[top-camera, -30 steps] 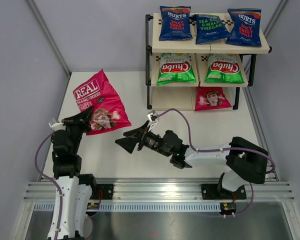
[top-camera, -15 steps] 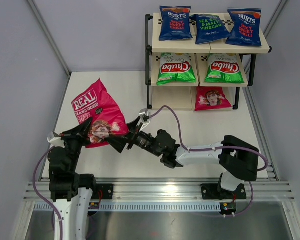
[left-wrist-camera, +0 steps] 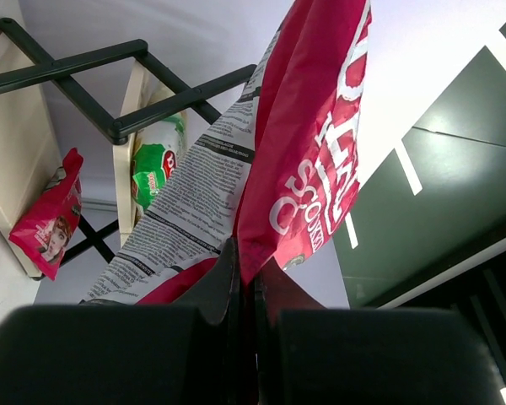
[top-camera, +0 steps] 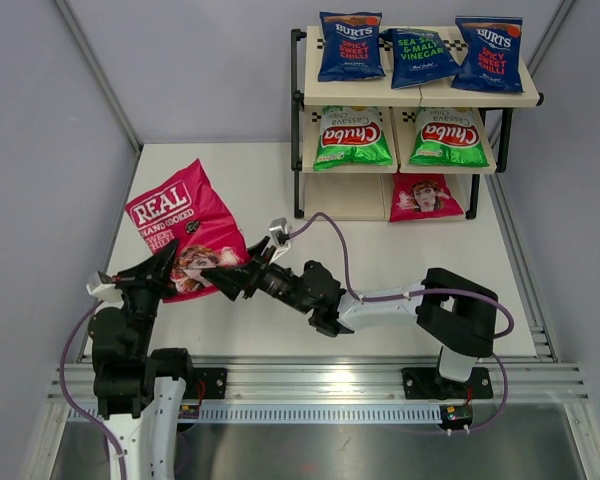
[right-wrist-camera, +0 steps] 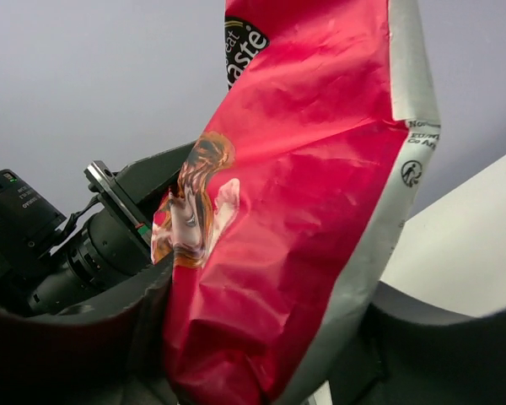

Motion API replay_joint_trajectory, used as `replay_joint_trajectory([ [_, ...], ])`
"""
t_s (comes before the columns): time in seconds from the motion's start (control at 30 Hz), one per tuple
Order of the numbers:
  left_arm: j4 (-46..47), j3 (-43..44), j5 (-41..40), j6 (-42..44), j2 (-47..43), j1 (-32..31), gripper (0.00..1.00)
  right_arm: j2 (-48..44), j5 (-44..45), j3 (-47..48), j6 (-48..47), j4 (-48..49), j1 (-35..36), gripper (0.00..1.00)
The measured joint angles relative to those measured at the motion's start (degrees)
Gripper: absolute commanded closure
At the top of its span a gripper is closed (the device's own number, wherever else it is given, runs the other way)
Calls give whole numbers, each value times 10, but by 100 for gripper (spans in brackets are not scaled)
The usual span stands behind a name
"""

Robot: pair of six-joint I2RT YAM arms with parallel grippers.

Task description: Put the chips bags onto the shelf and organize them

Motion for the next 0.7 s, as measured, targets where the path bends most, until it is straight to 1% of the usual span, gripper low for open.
replay_joint_trajectory([
  [0.07,1,1,0,3,-3,0,95,0,0,0,-1,7,1,55],
  [0.1,2,1,0,7,-4,0,86,0,0,0,-2,9,1,58],
  [0.13,4,1,0,14,-4,0,81,0,0,-1,-3,11,1,64],
  [0.17,5,1,-2,21,-4,0,75,0,1,-3,-3,13,1,67],
  [0.2,6,1,-2,26,-4,0,64,-2,2,-7,-2,14,1,70],
  [0.23,7,1,-4,37,-4,0,59,-5,4,-12,-2,13,1,76],
  [0.3,11,2,-8,54,-7,0,48,-13,5,-24,-1,6,1,78],
  [0.33,13,2,-10,65,-12,0,35,-18,5,-30,-1,3,2,79],
  [0.43,31,4,-18,105,-20,-1,13,-40,5,-46,0,-19,2,80],
  [0.53,49,14,-23,158,-19,-5,2,-71,5,-69,1,-34,2,80],
  [0.57,47,22,-24,182,-15,-7,1,-85,5,-80,2,-40,2,80],
  [0.7,33,70,-26,298,25,-11,1,-152,11,-136,14,-60,2,80],
])
